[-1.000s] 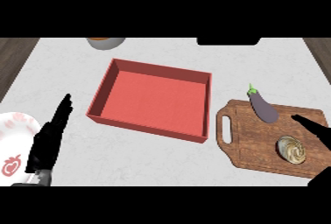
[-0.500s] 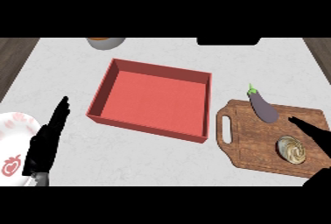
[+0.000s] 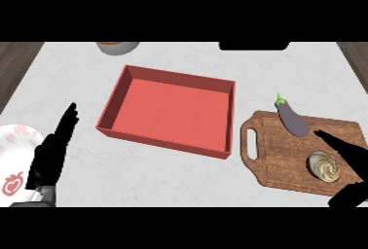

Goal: Pick the cupcake from the cutting board and place it in the cardboard box

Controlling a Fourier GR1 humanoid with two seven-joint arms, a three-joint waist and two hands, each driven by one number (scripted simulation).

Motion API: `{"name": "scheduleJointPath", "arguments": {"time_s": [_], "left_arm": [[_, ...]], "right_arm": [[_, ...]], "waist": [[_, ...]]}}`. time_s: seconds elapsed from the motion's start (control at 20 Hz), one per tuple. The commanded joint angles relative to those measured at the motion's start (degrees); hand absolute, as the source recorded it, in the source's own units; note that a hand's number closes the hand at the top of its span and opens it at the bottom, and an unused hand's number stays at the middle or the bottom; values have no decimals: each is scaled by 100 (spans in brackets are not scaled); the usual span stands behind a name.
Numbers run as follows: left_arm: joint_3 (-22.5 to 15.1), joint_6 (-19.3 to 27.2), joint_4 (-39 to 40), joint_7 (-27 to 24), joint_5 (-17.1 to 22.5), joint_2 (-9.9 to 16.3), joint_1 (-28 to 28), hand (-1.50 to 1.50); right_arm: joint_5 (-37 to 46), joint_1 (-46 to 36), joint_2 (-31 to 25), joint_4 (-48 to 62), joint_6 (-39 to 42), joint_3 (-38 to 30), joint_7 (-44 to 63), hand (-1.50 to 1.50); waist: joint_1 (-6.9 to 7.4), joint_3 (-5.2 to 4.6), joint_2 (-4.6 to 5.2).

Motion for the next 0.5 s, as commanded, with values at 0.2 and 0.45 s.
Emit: {"name": "scheduleJointPath", "arguments": {"time_s": [0.2, 0.45], "left_arm": [[302, -268, 90, 17, -144, -132, -109, 0], [241, -298, -15, -379, -260, -270, 409, 0]], "right_arm": [[579, -313, 370, 267, 334, -135, 53, -150], [596, 33, 345, 593, 118, -336, -793, 150]], "waist": [[3, -1, 1], [10, 0, 0]]}}
